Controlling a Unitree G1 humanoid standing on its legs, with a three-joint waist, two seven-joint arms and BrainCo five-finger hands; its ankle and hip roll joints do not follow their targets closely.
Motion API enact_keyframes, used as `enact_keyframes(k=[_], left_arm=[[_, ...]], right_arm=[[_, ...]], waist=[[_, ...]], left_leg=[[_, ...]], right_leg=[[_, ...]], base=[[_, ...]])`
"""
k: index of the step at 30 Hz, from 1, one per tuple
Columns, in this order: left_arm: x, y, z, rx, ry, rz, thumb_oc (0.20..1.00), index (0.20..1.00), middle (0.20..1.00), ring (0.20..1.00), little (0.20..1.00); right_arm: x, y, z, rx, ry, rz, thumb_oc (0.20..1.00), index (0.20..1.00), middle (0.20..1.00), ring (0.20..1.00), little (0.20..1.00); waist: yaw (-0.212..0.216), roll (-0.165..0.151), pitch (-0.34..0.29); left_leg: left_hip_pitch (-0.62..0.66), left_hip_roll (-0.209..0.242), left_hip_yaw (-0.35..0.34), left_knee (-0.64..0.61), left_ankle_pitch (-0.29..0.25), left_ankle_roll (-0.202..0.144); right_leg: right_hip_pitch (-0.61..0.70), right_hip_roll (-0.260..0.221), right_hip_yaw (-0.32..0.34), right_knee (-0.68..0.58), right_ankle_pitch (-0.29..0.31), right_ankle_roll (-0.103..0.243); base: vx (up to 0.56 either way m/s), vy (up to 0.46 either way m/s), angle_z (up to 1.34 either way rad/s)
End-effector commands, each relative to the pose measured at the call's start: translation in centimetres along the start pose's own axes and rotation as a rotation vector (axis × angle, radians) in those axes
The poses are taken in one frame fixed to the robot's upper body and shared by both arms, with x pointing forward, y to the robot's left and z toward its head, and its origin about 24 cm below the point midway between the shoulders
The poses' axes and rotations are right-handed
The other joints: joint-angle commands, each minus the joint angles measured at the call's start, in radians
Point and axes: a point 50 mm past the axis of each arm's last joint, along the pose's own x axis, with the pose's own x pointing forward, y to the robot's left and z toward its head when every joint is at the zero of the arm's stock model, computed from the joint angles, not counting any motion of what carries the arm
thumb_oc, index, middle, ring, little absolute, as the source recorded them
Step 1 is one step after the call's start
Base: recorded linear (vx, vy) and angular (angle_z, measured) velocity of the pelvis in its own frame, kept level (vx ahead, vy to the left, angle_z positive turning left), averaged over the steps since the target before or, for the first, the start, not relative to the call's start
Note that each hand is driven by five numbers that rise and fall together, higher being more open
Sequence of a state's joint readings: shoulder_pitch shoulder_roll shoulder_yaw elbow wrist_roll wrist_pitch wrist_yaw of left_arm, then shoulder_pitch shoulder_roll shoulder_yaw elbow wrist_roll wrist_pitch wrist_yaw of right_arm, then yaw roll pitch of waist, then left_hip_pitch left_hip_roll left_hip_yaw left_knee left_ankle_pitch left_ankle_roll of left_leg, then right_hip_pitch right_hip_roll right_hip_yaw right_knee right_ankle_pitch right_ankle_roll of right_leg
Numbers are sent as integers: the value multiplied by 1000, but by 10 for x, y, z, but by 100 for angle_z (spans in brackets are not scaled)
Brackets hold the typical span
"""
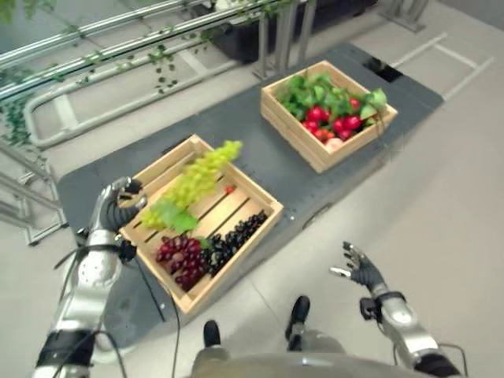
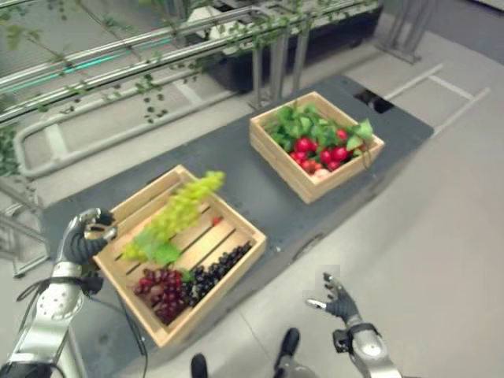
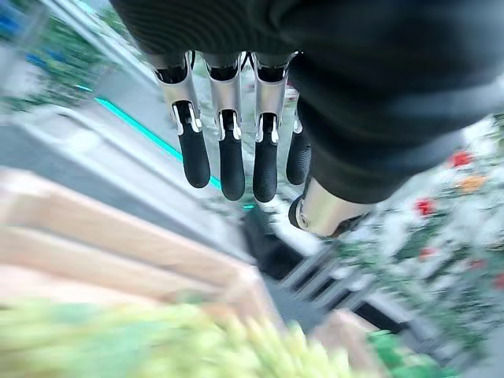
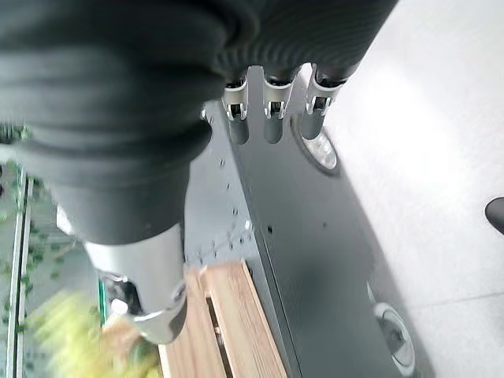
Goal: Pick up the fruits from the basket on one side to the basket on the other side
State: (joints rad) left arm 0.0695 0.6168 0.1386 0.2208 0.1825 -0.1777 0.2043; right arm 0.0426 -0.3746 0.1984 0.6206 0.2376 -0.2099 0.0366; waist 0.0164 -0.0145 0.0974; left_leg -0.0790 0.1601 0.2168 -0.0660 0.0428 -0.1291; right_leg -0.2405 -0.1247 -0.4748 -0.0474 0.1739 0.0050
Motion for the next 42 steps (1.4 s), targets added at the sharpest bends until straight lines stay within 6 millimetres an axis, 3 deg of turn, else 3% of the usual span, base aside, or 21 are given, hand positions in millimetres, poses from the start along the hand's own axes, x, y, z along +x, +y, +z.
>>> enact_keyframes(k=[1, 9, 10, 11, 12, 13, 25, 31, 42], left_arm=[[10, 14, 20, 6, -112, 67, 200, 200, 200, 200, 200], [6, 8, 16, 12, -85, 51, 200, 200, 200, 200, 200], [5, 6, 14, 9, -74, 43, 373, 373, 373, 373, 373], [5, 6, 14, 8, -74, 42, 473, 473, 473, 473, 473], [5, 5, 13, 10, -69, 39, 878, 878, 878, 878, 878], [4, 4, 12, 16, -61, 26, 1000, 1000, 1000, 1000, 1000], [9, -19, -2, 58, 18, -93, 1000, 1000, 1000, 1000, 1000], [15, -33, -19, 105, 117, -160, 1000, 1000, 1000, 1000, 1000], [37, -35, -21, 183, 162, -176, 1000, 1000, 1000, 1000, 1000]], right_arm=[[9, 5, 17, 3, -69, 14, 1000, 1000, 1000, 1000, 1000], [9, 3, 16, 3, -63, 3, 1000, 1000, 1000, 1000, 1000], [9, 2, 17, 0, -66, 2, 1000, 1000, 1000, 1000, 1000], [9, 2, 17, 0, -66, 2, 1000, 1000, 1000, 1000, 1000], [9, 2, 18, -1, -69, 1, 1000, 1000, 1000, 1000, 1000], [9, 1, 18, -1, -67, 0, 1000, 1000, 1000, 1000, 1000], [9, -1, 24, -38, -82, 4, 1000, 1000, 1000, 1000, 1000], [8, -1, 22, -67, -69, 16, 1000, 1000, 1000, 1000, 1000], [9, 5, 29, -109, -94, 68, 1000, 1000, 1000, 1000, 1000]], waist=[[-20, -49, -12], [-21, -38, -28], [-22, -37, -29], [-22, -37, -29], [-23, -37, -29], [-25, -37, -29], [-40, -29, -18], [-57, -27, -21], [-89, -32, -13]], left_leg=[[44, -111, 31, 43, -74, 52], [51, -111, 31, 34, -71, 51], [51, -110, 32, 33, -71, 51], [51, -110, 32, 33, -71, 51], [50, -110, 32, 33, -71, 52], [48, -110, 31, 33, -71, 51], [35, -108, 36, 33, -66, 53], [37, -108, 47, 33, -69, 55], [36, -101, 46, 21, -82, 46]], right_leg=[[132, 80, 0, -40, -150, 72], [134, 81, 1, -40, -152, 73], [134, 82, 2, -40, -153, 72], [134, 82, 2, -40, -153, 72], [133, 84, 3, -40, -153, 71], [131, 86, 4, -39, -154, 71], [117, 87, 12, -37, -152, 71], [116, 88, 23, -35, -150, 71], [99, 106, 56, -35, -160, 80]], base=[[24, 4, 6], [7, 2, 0], [0, 0, 0], [0, 0, 0], [0, 0, 0], [0, 0, 0], [0, 6, -1], [11, 21, -6], [19, 8, -5]])
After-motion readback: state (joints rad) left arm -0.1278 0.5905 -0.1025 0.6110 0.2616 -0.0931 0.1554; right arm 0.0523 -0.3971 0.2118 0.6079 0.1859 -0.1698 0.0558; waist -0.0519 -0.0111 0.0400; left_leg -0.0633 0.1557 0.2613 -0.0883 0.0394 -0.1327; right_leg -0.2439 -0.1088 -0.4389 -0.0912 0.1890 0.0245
